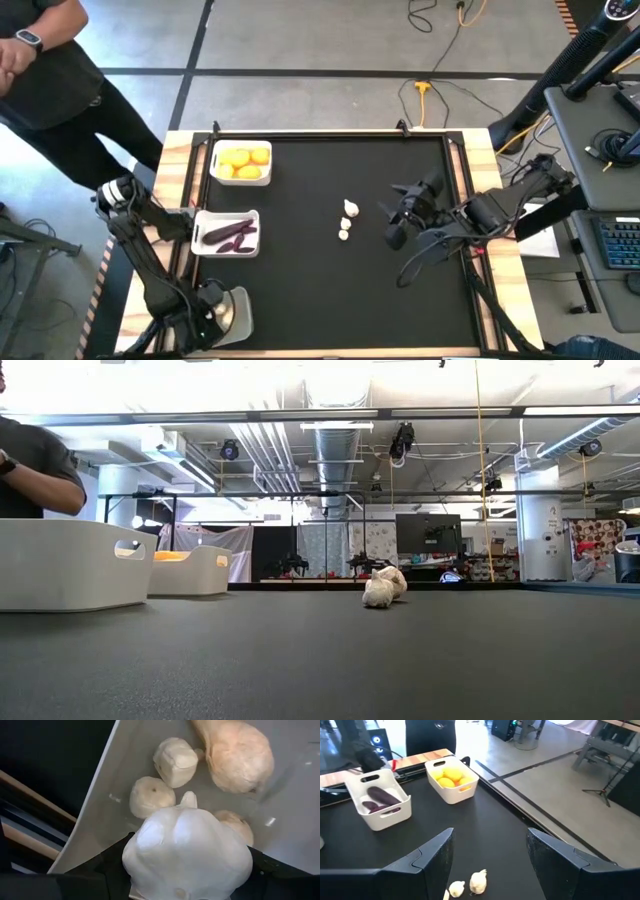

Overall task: Sort produce into baskets
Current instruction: Put the garlic into the gray bin

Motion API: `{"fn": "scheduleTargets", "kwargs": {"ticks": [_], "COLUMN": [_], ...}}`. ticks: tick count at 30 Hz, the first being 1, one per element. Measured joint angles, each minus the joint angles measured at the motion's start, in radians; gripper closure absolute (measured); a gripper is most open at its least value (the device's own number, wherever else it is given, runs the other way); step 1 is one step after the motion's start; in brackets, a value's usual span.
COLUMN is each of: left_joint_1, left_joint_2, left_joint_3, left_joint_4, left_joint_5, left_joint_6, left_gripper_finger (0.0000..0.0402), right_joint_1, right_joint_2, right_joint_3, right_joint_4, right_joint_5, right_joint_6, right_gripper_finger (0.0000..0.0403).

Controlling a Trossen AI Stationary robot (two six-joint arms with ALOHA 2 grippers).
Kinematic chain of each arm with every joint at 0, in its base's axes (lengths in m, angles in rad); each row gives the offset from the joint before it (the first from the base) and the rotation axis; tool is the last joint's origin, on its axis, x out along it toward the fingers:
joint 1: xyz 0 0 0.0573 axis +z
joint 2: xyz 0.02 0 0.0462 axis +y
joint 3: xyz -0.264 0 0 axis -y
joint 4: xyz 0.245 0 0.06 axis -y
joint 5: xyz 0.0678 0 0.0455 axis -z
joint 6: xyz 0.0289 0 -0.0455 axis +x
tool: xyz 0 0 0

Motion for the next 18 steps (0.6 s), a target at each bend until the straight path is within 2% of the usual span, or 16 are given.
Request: {"fn": "scheduleTargets", "kwargs": {"ticks": [4, 8, 14, 16, 18], "left_joint_1": [-0.001, -0.001, 0.042, 0.086, 0.14], "left_joint_2": [0.007, -0.019, -0.081, -0.112, -0.136], "left_joint_3": [0.0, 0.011, 0.092, 0.144, 0.203], "left_joint_4": [-0.002, -0.022, -0.186, -0.284, -0.371], "left_joint_5": [0.0, 0.009, 0.027, -0.031, -0.168], "left_joint_6": [0.006, 0.039, 0.159, 0.208, 0.265], "left_gripper_finger": [0.0155, 0.0116, 0.0064, 0.0058, 0.0057], "right_joint_1": [0.021, 0.044, 0.059, 0.059, 0.056], "right_joint_2": [0.0, 0.0, -0.003, -0.003, -0.003], "right_joint_3": [0.0, 0.0, 0.0, 0.0, 0.0], "right_joint_4": [0.013, 0.013, 0.013, 0.014, 0.014], "right_joint_5": [-0.003, -0.007, -0.008, -0.007, -0.006], "right_joint_6": [-0.008, -0.007, -0.007, -0.007, -0.008], "right_gripper_finger": [0.0165, 0.0165, 0.0165, 0.0165, 0.0165]}}
